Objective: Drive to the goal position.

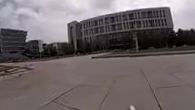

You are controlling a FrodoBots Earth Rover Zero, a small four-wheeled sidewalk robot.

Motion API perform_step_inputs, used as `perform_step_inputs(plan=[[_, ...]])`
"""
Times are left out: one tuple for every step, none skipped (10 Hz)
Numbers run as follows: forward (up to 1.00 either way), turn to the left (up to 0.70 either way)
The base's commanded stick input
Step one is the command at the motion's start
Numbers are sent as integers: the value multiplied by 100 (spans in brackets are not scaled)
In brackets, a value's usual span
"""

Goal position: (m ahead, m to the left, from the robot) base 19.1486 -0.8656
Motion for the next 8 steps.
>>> perform_step_inputs(plan=[[70,0],[70,0],[70,0],[70,0],[70,0],[70,0],[70,0],[70,0]])
